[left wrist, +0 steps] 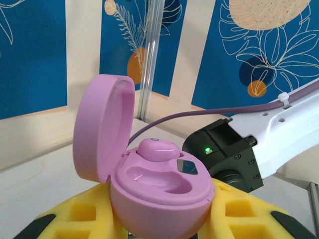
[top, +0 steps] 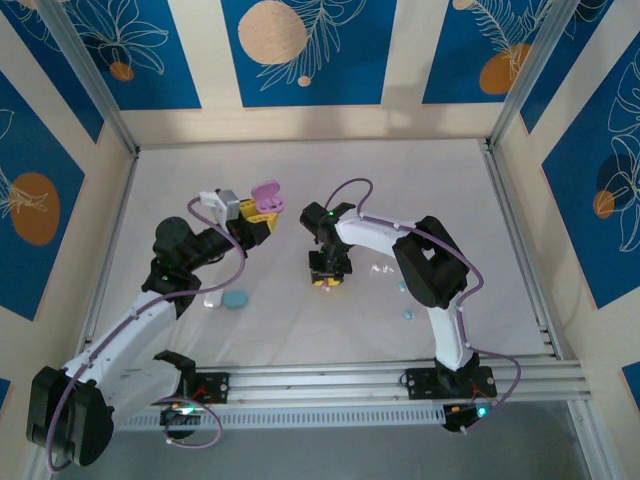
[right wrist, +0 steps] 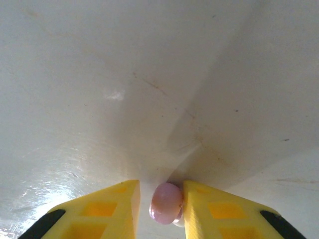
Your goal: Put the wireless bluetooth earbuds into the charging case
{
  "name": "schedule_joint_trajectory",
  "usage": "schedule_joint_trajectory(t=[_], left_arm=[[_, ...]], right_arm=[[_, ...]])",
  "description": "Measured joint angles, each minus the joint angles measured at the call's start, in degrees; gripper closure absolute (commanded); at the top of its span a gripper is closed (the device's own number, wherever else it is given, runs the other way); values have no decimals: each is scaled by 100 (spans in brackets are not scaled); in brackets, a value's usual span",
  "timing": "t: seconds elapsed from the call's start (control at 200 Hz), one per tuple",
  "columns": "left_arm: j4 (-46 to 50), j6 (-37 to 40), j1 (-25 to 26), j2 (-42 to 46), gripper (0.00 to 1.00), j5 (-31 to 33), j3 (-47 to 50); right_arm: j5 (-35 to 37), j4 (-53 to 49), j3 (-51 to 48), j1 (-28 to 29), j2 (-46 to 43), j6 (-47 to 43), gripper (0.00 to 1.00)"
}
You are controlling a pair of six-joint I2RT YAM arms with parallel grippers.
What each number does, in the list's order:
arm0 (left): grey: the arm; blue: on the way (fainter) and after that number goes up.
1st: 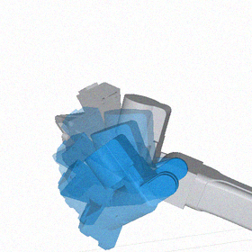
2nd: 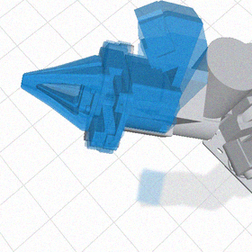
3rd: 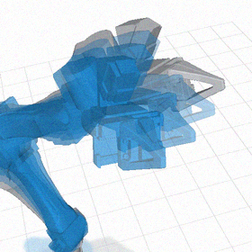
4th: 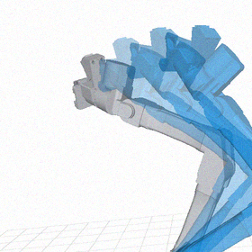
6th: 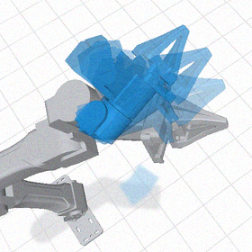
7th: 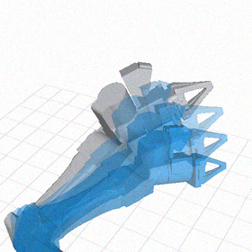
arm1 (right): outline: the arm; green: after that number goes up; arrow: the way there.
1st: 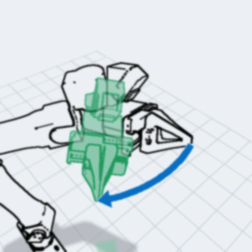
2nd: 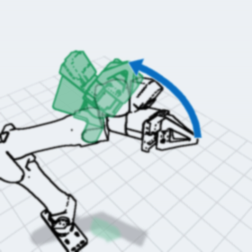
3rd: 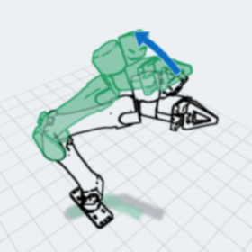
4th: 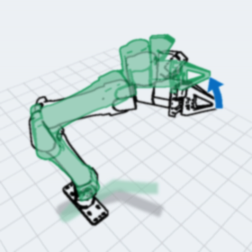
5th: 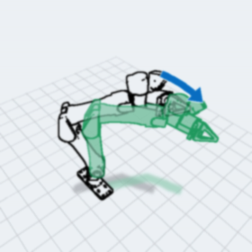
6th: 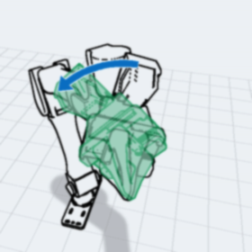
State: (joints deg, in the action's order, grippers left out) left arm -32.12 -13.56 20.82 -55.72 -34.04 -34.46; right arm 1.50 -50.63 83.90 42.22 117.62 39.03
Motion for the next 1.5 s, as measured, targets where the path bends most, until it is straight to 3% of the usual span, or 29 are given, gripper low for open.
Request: schedule_joint_trajectory(t=[0.26, 1.501], left_arm=[[-2, 0, 0, 0, 77, 0, 0], [-37, -2, 0, 0, 77, 2, 0]], right_arm=[[-20, -4, 11, 0, 0, 42, 67], [238, -304, 273, 85, 197, -138, 79]])
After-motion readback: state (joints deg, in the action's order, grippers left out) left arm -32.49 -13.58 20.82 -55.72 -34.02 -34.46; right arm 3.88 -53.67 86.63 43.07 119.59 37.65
